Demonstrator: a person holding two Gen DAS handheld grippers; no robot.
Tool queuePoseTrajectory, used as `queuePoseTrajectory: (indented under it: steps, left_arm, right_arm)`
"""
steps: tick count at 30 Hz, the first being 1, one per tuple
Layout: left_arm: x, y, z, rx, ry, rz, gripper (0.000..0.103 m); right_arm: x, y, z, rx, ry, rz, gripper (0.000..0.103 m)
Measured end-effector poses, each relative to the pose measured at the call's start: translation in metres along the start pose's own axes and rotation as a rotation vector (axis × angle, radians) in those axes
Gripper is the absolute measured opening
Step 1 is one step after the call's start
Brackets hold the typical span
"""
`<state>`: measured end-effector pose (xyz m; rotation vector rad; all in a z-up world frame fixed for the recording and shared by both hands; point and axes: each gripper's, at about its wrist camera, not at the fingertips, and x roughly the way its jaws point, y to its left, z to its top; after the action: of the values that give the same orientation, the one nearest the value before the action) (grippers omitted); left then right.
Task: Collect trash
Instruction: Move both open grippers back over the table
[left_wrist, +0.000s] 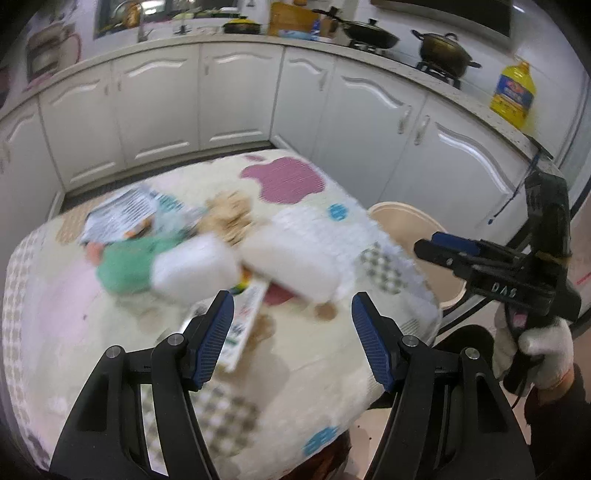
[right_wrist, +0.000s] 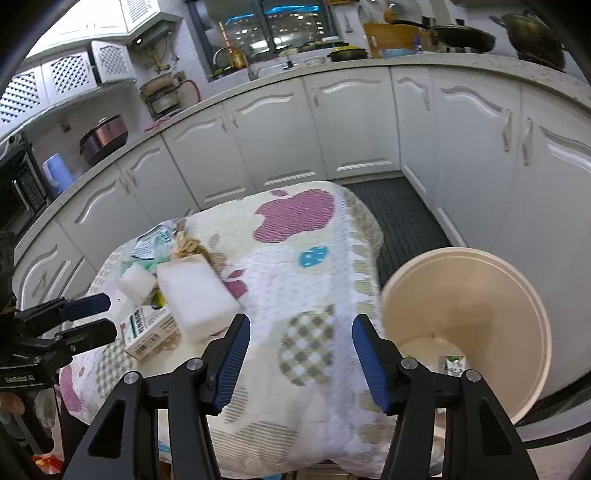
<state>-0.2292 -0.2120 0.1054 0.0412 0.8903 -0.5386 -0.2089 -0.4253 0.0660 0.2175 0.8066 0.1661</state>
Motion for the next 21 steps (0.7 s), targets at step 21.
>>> queuePoseTrajectory:
  steps: [21]
  left_arm:
    - [-0.032,0.113,-0.029,-0.226,-0.041,0.072,0.065]
  right_arm:
    - [0.038,0.079,0.022,-0.124,0.043,0.075,0.061]
